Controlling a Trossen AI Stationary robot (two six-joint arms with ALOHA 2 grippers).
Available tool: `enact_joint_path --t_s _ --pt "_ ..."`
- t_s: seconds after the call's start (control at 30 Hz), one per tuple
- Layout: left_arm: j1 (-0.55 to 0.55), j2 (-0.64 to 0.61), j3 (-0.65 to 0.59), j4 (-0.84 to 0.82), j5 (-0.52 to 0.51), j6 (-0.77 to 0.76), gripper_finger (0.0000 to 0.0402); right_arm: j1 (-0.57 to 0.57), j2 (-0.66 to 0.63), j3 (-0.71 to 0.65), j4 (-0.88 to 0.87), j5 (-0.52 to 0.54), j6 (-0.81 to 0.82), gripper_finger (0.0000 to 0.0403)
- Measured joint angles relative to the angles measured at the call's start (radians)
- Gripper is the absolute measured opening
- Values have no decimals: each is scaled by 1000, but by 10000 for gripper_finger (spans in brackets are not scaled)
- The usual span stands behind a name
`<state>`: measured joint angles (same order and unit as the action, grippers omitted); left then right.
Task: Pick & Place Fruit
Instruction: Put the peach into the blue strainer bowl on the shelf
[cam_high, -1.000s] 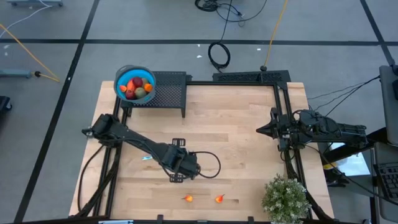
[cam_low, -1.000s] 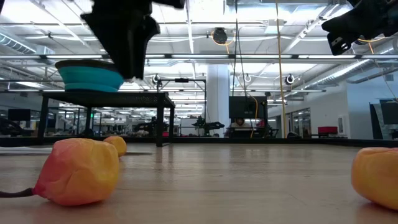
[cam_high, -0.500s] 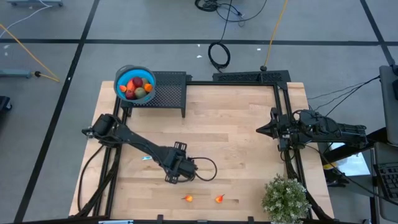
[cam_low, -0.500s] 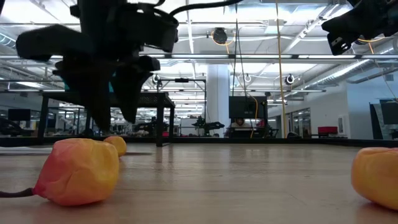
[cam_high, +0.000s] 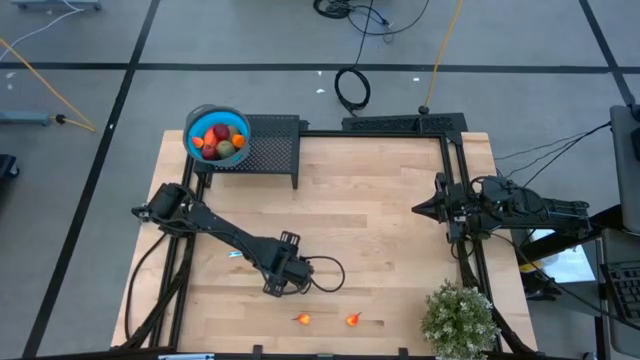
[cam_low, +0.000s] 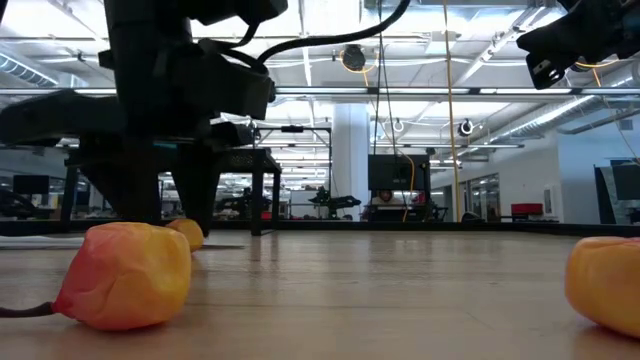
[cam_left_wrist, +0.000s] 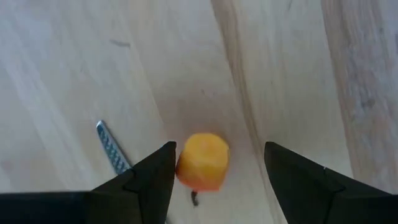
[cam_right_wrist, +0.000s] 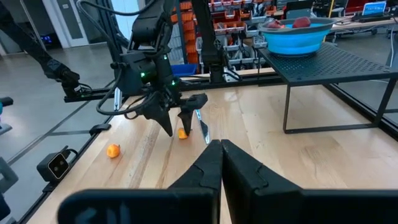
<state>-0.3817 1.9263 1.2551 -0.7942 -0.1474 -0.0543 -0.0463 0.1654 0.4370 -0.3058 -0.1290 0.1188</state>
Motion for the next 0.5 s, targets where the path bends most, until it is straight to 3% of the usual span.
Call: enact_joint_path --t_s 0.3,0.5 --pt "0 -5 -34 45 -7 60 243 0 0 0 1 2 0 0" --pt "0 -4 -35 45 -6 76 200 0 0 0 1 2 0 0"
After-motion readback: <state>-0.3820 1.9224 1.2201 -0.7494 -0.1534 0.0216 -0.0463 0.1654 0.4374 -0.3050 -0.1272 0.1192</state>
